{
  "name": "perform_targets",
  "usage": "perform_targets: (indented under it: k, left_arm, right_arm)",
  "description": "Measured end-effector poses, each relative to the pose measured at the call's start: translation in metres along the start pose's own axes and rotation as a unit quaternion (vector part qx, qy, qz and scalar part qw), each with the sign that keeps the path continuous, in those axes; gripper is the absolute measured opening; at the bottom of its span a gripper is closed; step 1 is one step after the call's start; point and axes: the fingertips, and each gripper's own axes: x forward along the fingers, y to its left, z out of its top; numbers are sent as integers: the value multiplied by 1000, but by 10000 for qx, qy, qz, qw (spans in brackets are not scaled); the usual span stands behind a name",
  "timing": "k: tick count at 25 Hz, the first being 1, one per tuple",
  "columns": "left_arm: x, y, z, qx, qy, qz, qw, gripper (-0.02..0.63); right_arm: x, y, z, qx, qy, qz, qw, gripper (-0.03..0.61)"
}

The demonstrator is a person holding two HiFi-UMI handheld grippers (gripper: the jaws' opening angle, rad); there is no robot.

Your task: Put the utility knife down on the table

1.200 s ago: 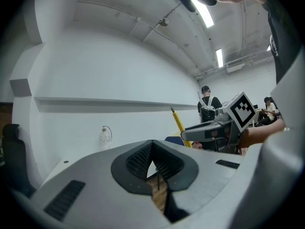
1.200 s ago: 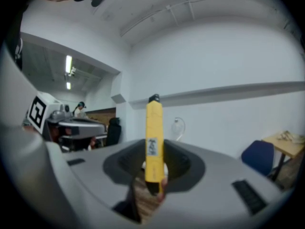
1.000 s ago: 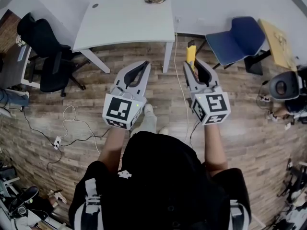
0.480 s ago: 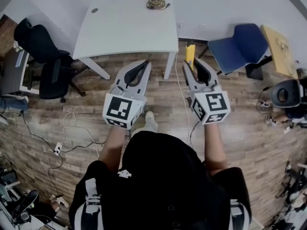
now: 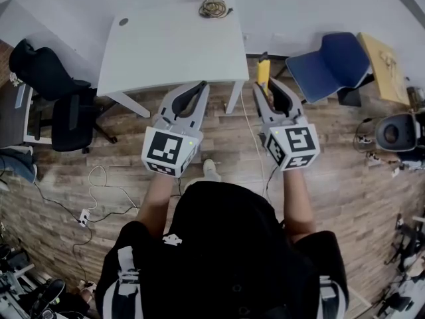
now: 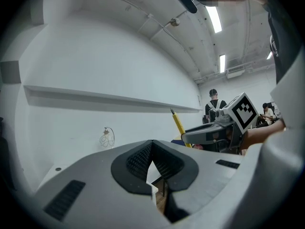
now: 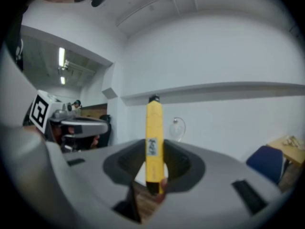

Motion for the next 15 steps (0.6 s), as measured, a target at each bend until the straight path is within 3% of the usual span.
perform_targets:
  k: [15]
  left_arm:
    - [15,64,-22,-91,114,-61,9999,17]
  right_arm:
    - [70,10,-4,61,115,-42,9999,135]
